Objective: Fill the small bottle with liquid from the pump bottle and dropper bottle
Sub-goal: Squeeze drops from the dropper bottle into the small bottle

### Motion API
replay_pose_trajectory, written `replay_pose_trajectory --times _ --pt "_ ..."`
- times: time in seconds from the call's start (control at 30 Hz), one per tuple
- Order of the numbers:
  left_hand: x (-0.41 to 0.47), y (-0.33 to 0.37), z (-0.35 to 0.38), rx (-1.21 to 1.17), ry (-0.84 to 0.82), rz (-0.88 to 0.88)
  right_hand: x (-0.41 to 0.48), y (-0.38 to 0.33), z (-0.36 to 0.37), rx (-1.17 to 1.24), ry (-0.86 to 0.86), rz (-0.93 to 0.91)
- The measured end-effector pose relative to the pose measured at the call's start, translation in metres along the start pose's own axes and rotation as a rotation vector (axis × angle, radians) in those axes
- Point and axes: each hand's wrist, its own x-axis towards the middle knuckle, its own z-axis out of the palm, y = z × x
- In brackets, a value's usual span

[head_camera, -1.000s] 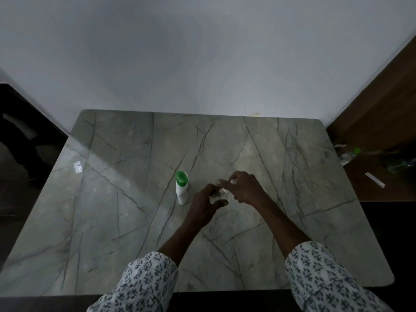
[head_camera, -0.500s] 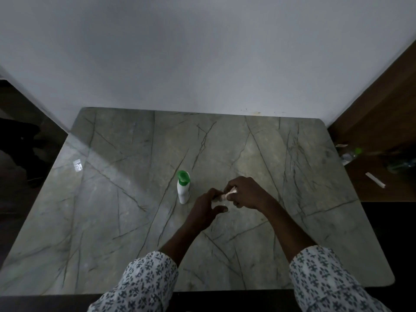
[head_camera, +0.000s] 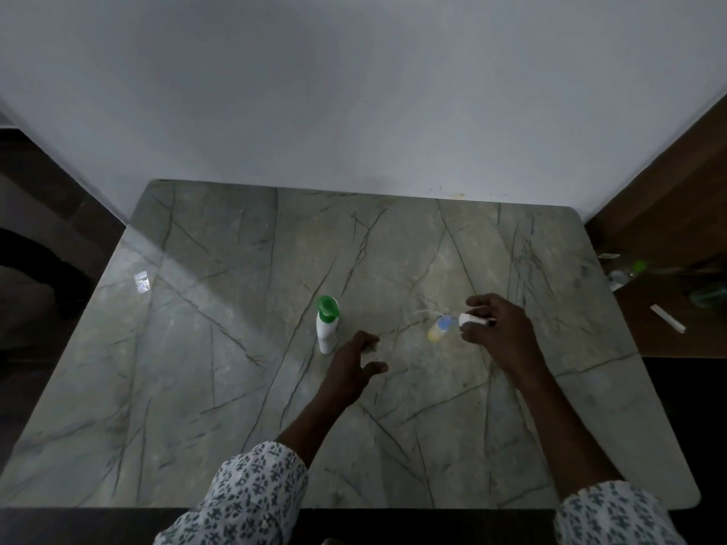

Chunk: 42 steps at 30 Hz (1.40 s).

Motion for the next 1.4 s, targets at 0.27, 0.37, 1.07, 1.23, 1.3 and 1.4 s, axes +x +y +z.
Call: replay_pose_trajectory --times 0.27,0.37,1.07,1.23,1.3,1.4 --pt "-0.005 -0.009 0.009 -0.023 0.028 -0.020 -0.017 0.094 0.116 -0.128 0.085 0.206" --pt "-0.005 -0.009 0.010 -0.030 0.072 -0.018 -0.006 0.095 0.136 -0.227 0.175 0.305" --pt "-0.001 0.001 0.034 -0.188 0.132 -0.040 -0.031 0.108 0.135 -0.222 0.165 -0.124" --pt "-0.003 0.006 0.037 -0.192 0.111 -0.050 -0.047 0.101 0.144 -0.072 -0.053 -0.264" --pt "-0.004 0.006 0.036 -0.209 0.103 -0.054 -0.046 0.103 0.149 -0.063 -0.037 -0.260" --pt "-0.007 0.004 0.025 -0.250 0.055 -0.097 -0.044 0.102 0.149 -0.086 -0.013 -0.269"
